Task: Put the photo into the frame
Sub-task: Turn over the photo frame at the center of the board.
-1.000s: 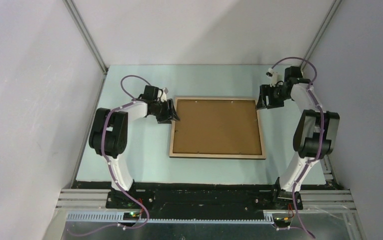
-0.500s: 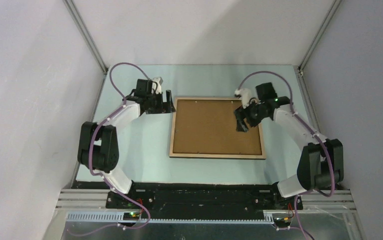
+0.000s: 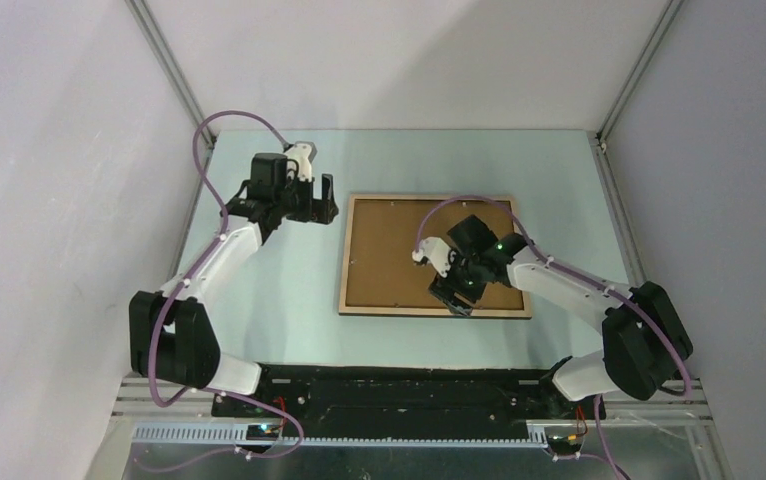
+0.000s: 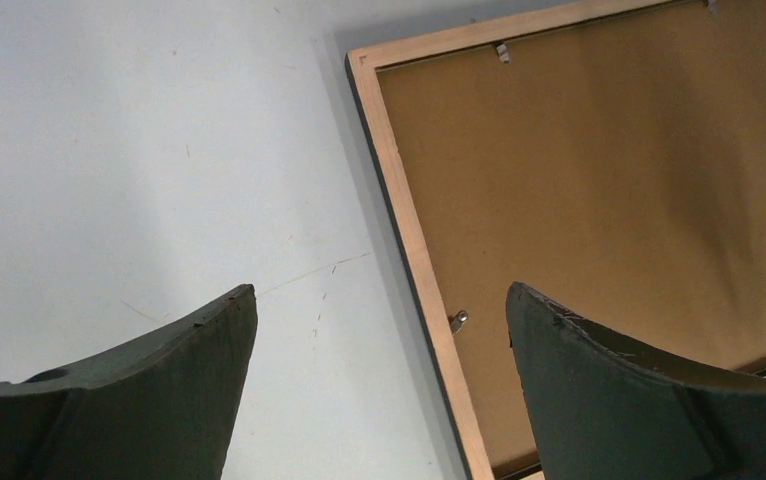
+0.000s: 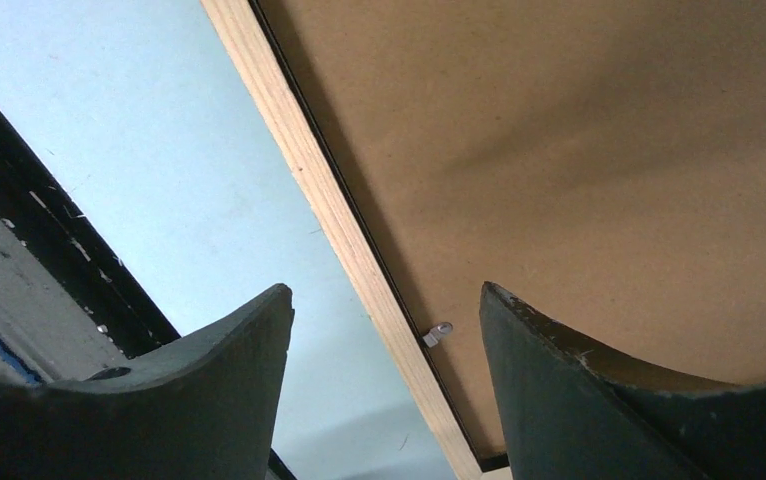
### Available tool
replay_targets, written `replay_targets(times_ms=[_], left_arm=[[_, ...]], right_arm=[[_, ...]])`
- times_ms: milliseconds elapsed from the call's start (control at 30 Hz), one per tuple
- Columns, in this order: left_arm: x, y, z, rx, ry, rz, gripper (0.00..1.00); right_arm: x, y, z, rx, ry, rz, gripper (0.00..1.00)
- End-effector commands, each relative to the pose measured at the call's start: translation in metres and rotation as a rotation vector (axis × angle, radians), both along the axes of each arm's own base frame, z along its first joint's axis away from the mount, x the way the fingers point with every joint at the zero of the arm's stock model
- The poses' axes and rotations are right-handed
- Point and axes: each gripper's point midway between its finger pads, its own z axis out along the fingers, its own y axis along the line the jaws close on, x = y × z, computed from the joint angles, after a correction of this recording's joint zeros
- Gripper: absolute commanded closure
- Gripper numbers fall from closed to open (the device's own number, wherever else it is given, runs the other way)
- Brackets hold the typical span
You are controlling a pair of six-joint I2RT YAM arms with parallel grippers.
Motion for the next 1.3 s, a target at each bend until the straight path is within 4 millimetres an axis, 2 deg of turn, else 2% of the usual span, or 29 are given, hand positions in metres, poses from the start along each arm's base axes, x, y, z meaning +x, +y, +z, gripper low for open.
replay_targets(times_ms=[0, 300, 667, 967, 1167, 1267], left_arm=[[-0.008, 0.009, 0.001, 0.053, -0.02, -0.017, 0.05], [-0.009, 0.003, -0.005, 0.034, 0.008, -0.034, 0.07], [-0.01, 0.001, -0.012, 0.029, 0.028, -0.044, 0.09], [-0.011, 0.002, -0.013, 0.03, 0.031, -0.043, 0.09], [-0.011, 0.002, -0.013, 0.029, 0.03, -0.045, 0.1], [-0.011, 0.002, -0.012, 0.032, 0.025, -0.046, 0.09]], right_arm=[[0.002, 0.004, -0.008, -0.043, -0.054, 0.031, 0.28], [-0.007, 0.001, -0.028, -0.103, -0.033, 0.05, 0.35], [-0.013, -0.004, -0.04, -0.141, -0.005, 0.052, 0.46], [-0.017, -0.005, -0.048, -0.17, -0.002, 0.064, 0.5], [-0.02, -0.005, -0.052, -0.186, 0.008, 0.073, 0.58], [-0.022, -0.005, -0.054, -0.195, 0.01, 0.077, 0.66]])
